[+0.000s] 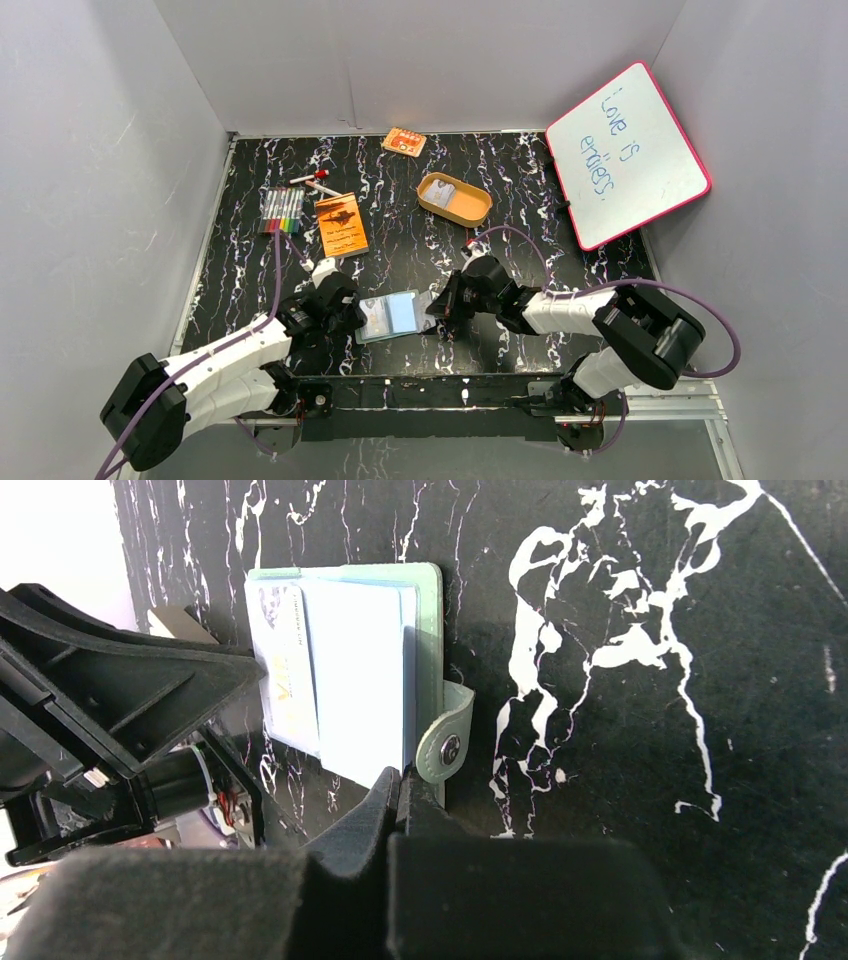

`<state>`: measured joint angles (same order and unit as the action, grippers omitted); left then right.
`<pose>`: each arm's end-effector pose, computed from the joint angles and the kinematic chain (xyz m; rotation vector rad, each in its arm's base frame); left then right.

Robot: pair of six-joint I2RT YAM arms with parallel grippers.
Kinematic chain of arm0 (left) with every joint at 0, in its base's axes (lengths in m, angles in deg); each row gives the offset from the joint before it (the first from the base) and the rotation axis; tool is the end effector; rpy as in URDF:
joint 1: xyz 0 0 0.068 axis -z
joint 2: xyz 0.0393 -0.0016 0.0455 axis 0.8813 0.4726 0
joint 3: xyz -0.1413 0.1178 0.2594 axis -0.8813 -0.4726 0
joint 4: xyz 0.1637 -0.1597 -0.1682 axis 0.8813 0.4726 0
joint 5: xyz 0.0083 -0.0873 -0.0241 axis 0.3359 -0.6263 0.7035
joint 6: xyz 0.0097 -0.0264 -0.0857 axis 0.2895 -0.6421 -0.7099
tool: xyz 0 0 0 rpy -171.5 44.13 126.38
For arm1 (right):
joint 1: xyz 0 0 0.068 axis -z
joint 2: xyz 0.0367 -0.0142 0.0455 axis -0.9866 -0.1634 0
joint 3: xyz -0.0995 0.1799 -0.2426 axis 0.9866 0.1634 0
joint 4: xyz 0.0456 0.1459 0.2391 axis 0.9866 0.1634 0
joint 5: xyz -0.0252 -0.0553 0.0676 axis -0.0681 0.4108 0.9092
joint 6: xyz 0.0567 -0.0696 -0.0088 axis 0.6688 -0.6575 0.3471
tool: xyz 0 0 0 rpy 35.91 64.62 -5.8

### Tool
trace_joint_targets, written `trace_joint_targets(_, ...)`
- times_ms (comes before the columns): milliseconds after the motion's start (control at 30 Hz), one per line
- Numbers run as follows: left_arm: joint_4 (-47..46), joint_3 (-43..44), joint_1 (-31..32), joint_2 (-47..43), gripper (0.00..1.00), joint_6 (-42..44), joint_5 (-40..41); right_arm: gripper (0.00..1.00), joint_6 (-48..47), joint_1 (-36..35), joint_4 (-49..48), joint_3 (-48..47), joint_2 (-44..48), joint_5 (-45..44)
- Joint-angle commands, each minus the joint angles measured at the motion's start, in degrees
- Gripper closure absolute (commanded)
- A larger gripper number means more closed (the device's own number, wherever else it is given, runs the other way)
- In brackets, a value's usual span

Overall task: Put the credit cards into the card holder
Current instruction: Turn over the card slot in the card holder.

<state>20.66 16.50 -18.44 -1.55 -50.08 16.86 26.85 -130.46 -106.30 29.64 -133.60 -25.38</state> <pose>0.1617 -0.1259 0.1629 -0.3824 2.4094 -0.5198 0.1894 0.2425 0.1493 0.0469 2.3952 1.1577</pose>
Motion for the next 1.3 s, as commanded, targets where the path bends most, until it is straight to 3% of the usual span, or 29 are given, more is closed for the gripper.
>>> trace_joint_targets(0,-0.5,0.1,-0.1,0.4,0.78,1.0,0.3,1.00,-0.5,0.1,-3.4,-1.9,0.0,1.1)
trace_joint_targets(333,0.5,1.3,0.0,-0.9,0.77,2.2,1.3,1.00,0.4,-0.1,-12.3,-1.3,-1.6,5.5)
trace_joint_targets(600,2.8,3.4,-0.1,-1.0,0.77,2.8,1.9,1.00,0.3,-0.9,-13.1,-2.5,-2.8,6.2)
trace_joint_targets(800,7.9,8.4,-0.1,-5.8,0.44,3.7,4.7,1.00,0.1,-1.0,-13.1,-2.6,-2.5,6.1)
trace_joint_targets(867,8.2,9.9,-0.1,-6.5,0.38,4.4,3.9,1.00,-0.1,-1.2,-13.1,-2.9,-2.4,6.2)
trace_joint_targets(1267,-4.8,10.2,0.0,3.1,0.28,6.4,-12.2,1.00,-0.3,-2.4,-13.1,-5.0,-4.8,6.8)
